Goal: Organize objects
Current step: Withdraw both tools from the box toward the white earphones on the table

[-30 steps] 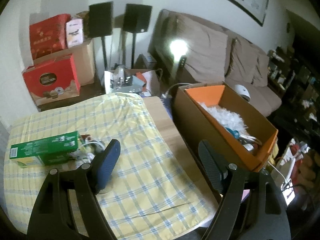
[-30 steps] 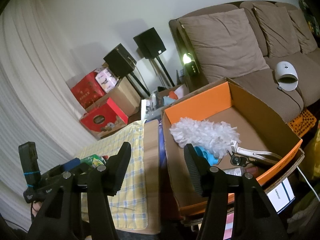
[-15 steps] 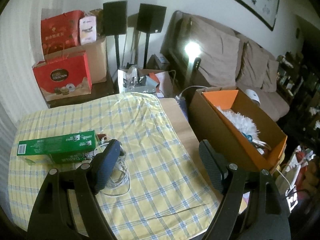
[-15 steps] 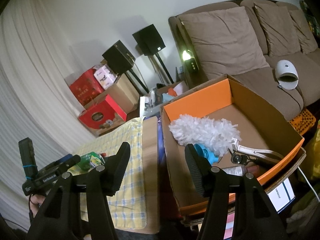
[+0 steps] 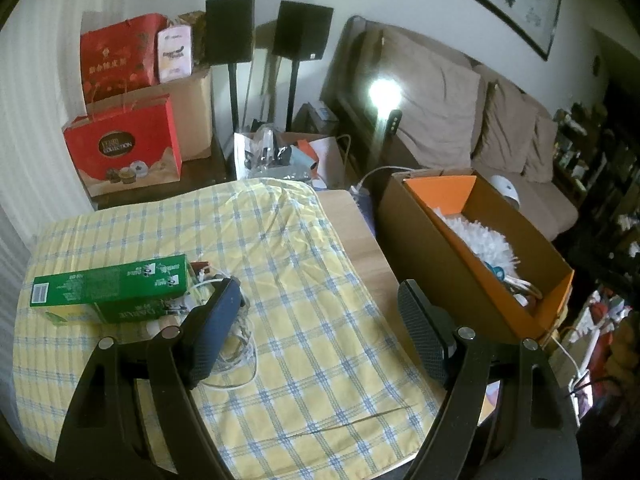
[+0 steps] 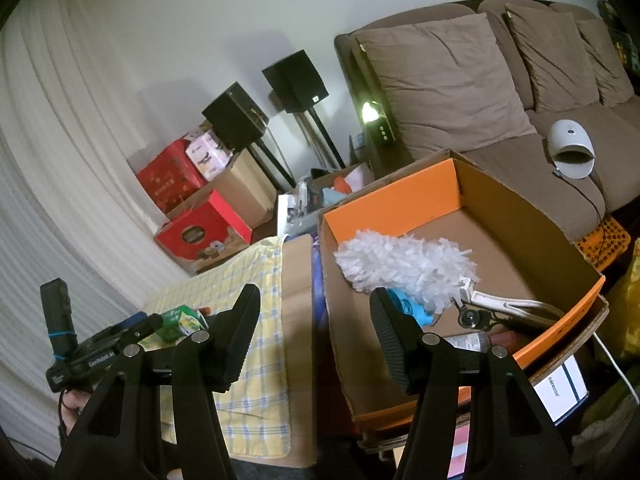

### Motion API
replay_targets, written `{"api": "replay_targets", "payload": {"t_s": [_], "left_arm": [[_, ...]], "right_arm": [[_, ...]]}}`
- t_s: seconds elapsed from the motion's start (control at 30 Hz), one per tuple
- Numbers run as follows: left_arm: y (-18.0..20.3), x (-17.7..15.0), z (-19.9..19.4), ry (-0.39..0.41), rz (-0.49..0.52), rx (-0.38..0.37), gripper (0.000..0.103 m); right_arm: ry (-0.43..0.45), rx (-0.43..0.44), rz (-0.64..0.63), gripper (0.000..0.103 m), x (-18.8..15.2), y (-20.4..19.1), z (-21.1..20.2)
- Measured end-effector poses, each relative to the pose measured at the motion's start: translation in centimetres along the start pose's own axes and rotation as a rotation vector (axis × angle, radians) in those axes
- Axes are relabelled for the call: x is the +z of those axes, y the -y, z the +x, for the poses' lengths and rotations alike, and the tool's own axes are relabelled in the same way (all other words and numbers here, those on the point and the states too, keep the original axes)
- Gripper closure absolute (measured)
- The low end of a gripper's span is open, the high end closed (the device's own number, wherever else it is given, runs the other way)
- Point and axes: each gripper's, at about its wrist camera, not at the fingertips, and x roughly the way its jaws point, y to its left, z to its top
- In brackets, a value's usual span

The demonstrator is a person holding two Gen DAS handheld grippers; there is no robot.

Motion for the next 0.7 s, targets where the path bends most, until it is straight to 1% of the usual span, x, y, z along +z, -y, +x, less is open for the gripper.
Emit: {"api": "replay_targets", "payload": {"t_s": [0.13, 0.47, 0.7], "left_arm": [[0.2, -0.06, 0.06, -0.003, 0.011, -0.001, 0.024], [-0.26, -0.01, 0.2, -0.011, -0.011, -0.004, 0.024], [-0.17, 0.09, 0.51, -0.023, -0.007, -0.006, 0.024]], "right_arm": [[0.0, 0.001, -0.001, 0.043, 0.0, 0.01, -0.02], [0.001, -0.003, 0.001, 0.043, -0.14, 0.01, 0.02], [-0.001, -0.005, 0.002, 0.043, -0.15, -0.03, 0.1]]}}
